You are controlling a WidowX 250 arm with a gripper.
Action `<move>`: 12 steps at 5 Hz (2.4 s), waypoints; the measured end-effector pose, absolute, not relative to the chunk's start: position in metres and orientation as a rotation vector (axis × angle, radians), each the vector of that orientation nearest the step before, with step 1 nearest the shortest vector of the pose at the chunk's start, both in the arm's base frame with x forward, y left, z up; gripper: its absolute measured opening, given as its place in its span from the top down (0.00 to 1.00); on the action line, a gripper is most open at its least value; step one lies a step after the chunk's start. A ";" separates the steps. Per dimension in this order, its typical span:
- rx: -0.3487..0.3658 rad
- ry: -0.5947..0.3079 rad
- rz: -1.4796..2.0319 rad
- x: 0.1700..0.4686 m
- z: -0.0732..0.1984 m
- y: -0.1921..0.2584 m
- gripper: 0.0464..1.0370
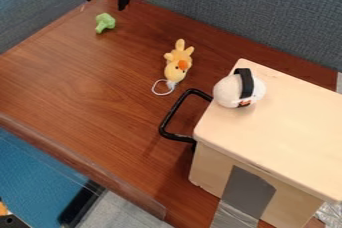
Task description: Open the drawer
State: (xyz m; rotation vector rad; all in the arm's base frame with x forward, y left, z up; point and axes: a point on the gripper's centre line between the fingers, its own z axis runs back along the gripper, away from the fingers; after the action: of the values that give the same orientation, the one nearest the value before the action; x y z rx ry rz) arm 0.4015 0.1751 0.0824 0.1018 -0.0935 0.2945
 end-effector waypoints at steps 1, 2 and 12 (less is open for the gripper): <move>0.087 -0.050 0.292 0.398 0.063 0.172 0.04; 0.050 0.004 0.170 0.381 0.043 0.128 0.04; 0.000 0.136 0.014 0.321 0.022 0.047 0.93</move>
State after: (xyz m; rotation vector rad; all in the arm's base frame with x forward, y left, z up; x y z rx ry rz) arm 0.3210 0.0469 0.0217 0.0002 0.1361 0.0141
